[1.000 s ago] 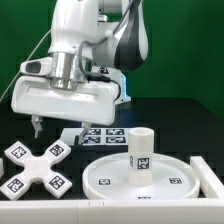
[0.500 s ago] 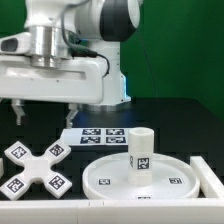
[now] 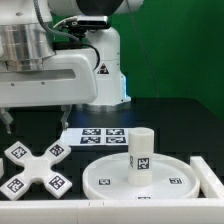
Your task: Assemble round table
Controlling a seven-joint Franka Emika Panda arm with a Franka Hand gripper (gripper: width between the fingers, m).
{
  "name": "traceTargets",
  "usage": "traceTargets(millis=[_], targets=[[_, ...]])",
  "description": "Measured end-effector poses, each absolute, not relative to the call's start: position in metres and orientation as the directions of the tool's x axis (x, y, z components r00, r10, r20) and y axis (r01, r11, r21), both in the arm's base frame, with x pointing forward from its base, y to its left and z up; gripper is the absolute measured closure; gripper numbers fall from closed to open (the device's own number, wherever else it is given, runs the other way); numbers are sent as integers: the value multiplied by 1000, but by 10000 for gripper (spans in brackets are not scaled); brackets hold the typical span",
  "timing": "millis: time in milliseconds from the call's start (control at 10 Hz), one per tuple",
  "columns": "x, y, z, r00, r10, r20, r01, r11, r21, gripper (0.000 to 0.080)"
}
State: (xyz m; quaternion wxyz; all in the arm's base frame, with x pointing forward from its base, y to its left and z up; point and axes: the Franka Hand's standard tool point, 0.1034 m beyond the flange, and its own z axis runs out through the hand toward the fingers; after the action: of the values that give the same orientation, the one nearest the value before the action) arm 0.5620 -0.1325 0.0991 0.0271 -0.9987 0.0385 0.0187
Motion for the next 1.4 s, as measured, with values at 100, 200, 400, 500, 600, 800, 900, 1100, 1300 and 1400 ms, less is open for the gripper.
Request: traceTargets(millis=[100,200,400,500,600,800,900,1100,1300,1400], targets=[[562,-132,99,996,-76,-40,-78,-996,-53,150],[561,-131,97,996,-72,-46,-74,-996,-50,150],[570,-134,91,987,-78,-141,-87,-995,-54,150],[581,-135,88,984,-85,-155,-94,-994,-49,150],[584,-133,82,985,-96,-140,-102,-994,-37,150],[585,-131,80,985,-117,-126,-122,-992,-28,150],[585,-131,80,985,-118,-126,-122,-992,-27,150],[587,-139,73,990,-2,-142,-8,-999,-42,150],[593,-140,66,988,75,-135,70,-997,-44,150],[592,-141,66,988,70,-135,65,-997,-43,150]])
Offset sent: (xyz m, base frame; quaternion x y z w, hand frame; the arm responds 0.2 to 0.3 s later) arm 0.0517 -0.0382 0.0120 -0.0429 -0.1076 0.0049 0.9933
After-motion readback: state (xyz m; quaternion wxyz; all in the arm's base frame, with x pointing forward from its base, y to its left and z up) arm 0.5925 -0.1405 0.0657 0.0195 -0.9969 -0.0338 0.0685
